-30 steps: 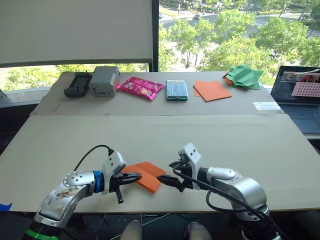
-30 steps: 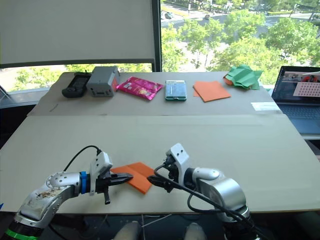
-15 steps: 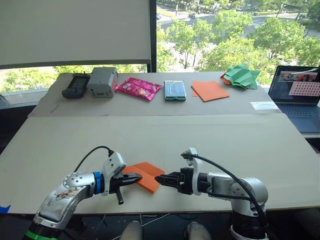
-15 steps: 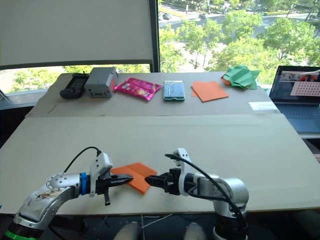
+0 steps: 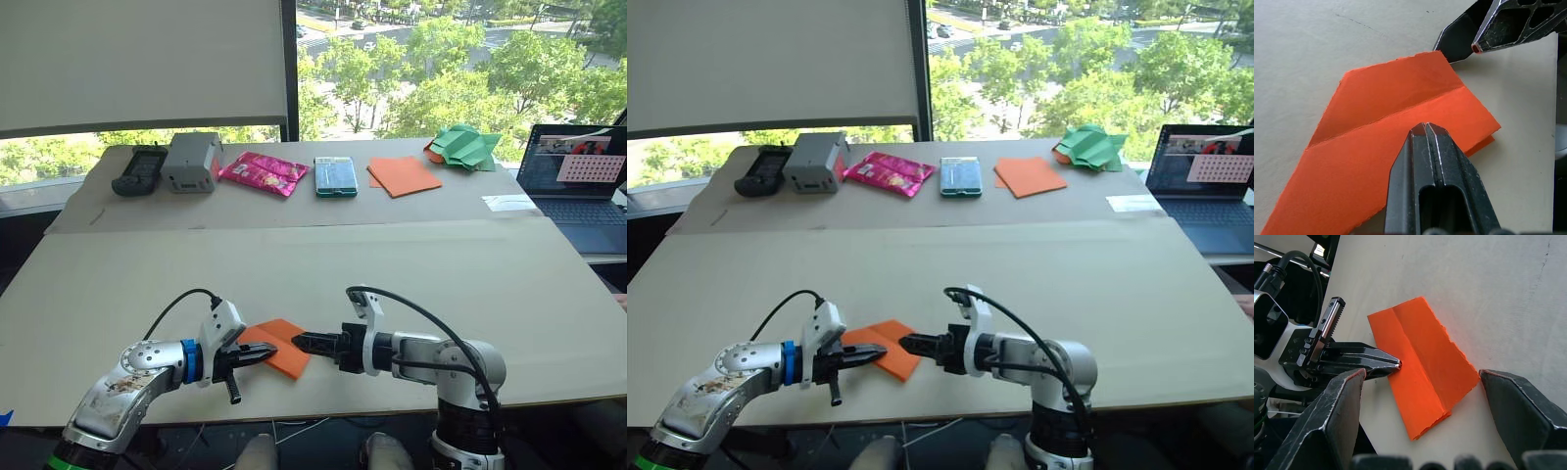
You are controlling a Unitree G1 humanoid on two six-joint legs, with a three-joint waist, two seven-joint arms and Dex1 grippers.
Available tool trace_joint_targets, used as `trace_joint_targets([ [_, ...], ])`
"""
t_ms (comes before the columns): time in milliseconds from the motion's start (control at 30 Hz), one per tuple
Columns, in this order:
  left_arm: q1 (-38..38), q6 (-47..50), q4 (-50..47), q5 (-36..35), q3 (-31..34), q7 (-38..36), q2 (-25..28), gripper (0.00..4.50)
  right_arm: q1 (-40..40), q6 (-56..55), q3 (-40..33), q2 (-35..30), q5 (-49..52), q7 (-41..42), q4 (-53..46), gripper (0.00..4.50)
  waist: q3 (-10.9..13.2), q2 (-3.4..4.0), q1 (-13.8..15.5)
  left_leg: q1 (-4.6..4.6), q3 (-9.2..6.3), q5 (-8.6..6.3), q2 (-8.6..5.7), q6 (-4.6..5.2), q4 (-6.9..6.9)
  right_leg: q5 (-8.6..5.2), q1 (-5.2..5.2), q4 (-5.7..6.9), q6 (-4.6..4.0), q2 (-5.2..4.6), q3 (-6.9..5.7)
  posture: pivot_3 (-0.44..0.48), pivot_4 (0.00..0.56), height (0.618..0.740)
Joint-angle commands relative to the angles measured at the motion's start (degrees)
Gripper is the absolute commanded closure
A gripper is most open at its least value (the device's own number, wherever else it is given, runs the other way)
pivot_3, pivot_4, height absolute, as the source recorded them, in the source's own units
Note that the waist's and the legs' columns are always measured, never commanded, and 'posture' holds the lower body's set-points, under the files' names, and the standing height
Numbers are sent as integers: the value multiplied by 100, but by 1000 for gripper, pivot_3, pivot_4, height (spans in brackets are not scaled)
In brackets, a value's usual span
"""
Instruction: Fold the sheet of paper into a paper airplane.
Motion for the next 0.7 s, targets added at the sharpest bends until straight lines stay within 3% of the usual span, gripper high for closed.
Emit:
trace_joint_targets([
  [33,-9,-37,-156,-71,155,-8,51,4500,82,8,199,79,155,-40,11,1531,1,1,0,-3,0,0,0,0,0,0,-2,0,0,0,0,0,150,702],
  [300,33,-56,-149,-65,182,-27,65,4500,57,-130,210,127,214,-129,117,4328,-3,-5,2,-10,-1,0,0,1,0,0,-5,-1,0,0,0,0,150,702],
  [533,25,-52,-137,-65,186,-46,50,4500,-3,-415,251,49,316,-197,158,4473,-2,-3,6,-16,-2,-1,0,-1,0,0,-10,-9,0,0,-1,0,150,702],
  [700,23,-45,-105,-76,227,-33,48,4500,90,-1226,947,-507,225,-6,-39,4473,0,0,5,-30,-2,-1,-2,0,2,0,-16,-9,0,0,-1,0,150,702],
])
